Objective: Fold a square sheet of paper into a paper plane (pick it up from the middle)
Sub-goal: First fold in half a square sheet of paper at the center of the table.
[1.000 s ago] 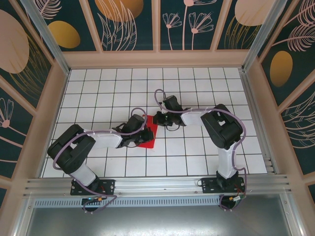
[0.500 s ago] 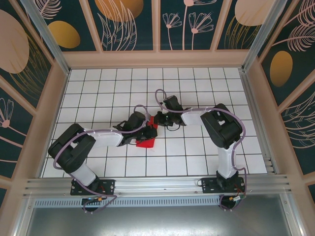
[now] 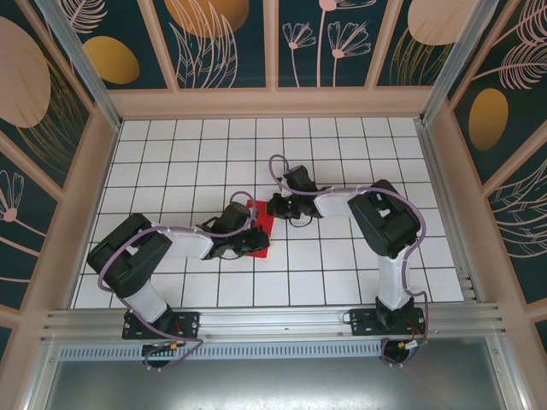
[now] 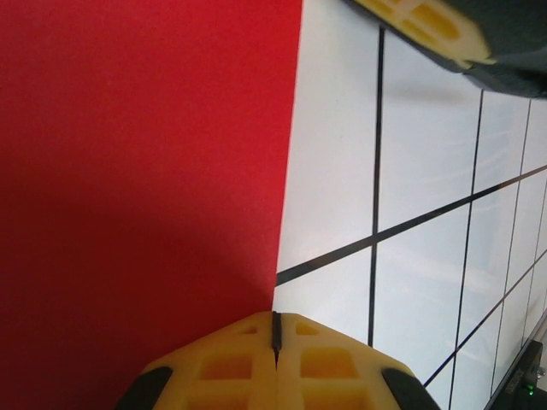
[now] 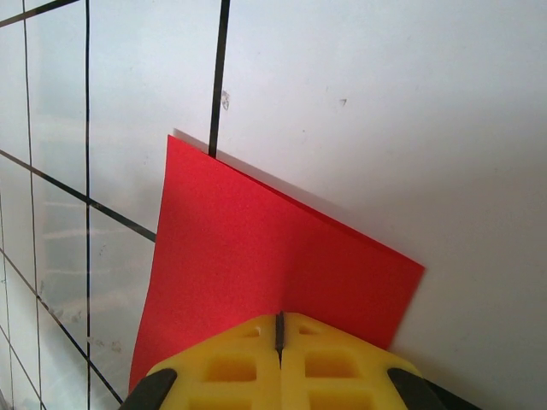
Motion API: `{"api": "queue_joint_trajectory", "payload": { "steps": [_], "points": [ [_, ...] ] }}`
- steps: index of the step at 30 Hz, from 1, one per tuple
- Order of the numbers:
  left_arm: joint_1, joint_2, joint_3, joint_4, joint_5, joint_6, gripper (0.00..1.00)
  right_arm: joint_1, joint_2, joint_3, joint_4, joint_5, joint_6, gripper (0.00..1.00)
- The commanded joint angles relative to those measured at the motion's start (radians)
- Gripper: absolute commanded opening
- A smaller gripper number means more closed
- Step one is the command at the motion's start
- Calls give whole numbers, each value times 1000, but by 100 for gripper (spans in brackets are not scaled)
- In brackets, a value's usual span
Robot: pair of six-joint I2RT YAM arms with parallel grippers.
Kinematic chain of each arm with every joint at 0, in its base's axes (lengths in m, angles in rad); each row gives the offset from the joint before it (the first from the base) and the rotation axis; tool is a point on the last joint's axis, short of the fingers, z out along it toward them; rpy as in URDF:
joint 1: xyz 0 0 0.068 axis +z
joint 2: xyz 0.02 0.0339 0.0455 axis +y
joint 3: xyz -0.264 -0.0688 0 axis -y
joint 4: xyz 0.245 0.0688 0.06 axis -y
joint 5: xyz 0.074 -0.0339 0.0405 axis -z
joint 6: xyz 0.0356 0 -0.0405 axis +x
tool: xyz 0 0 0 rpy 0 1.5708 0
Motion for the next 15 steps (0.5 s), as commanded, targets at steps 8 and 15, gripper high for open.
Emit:
{"api": "queue_joint_trajectory", "payload": {
  "steps": [8, 15],
  "points": [
    [-24, -13, -21, -21, 1, -2, 3, -4, 68, 13, -66, 28, -2, 0],
    [-27, -31, 59, -77, -54, 48, 6, -4, 69, 11, -66, 26, 1, 0]
  ]
}}
